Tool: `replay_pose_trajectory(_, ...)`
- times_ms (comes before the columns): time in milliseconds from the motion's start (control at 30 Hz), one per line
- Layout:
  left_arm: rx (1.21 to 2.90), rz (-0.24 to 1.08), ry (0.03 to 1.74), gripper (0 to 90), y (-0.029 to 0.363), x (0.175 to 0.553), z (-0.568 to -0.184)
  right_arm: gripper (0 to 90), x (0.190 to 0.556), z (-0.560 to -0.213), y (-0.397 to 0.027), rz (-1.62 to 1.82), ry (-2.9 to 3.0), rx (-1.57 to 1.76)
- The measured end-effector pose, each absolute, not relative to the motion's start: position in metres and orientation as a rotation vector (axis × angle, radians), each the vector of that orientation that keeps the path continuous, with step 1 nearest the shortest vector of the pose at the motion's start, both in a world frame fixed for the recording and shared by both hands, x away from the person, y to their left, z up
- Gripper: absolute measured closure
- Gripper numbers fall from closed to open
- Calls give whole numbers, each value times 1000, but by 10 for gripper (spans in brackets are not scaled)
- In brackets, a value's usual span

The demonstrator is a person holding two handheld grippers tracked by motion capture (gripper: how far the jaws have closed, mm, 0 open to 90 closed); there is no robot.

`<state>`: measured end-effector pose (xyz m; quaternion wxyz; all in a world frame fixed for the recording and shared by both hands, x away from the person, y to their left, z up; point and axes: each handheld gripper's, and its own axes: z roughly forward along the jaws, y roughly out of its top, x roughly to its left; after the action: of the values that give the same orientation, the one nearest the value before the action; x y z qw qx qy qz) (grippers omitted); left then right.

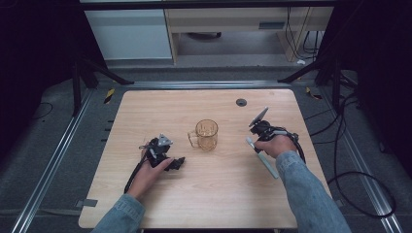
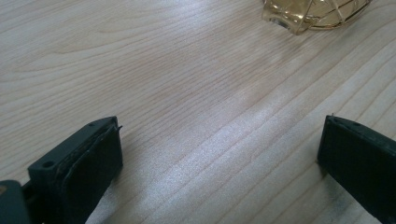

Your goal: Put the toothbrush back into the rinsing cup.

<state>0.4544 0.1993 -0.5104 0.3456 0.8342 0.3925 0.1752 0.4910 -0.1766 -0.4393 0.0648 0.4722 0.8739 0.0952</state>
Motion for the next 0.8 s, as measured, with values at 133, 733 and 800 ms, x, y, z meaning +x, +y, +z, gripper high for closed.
replay_pose_trajectory(133, 2165, 455, 1019, 0, 199, 454, -510, 746, 493, -444, -175, 267, 2644, 1437)
replay_pose_trajectory(733, 2166, 454, 1018, 0, 199, 455, -510, 745, 505, -461, -178, 220, 2663, 1508)
replay_pose_trajectory(800, 2165, 452, 1018, 0, 199, 455, -510, 749, 505, -462, -178, 215, 2666, 1512)
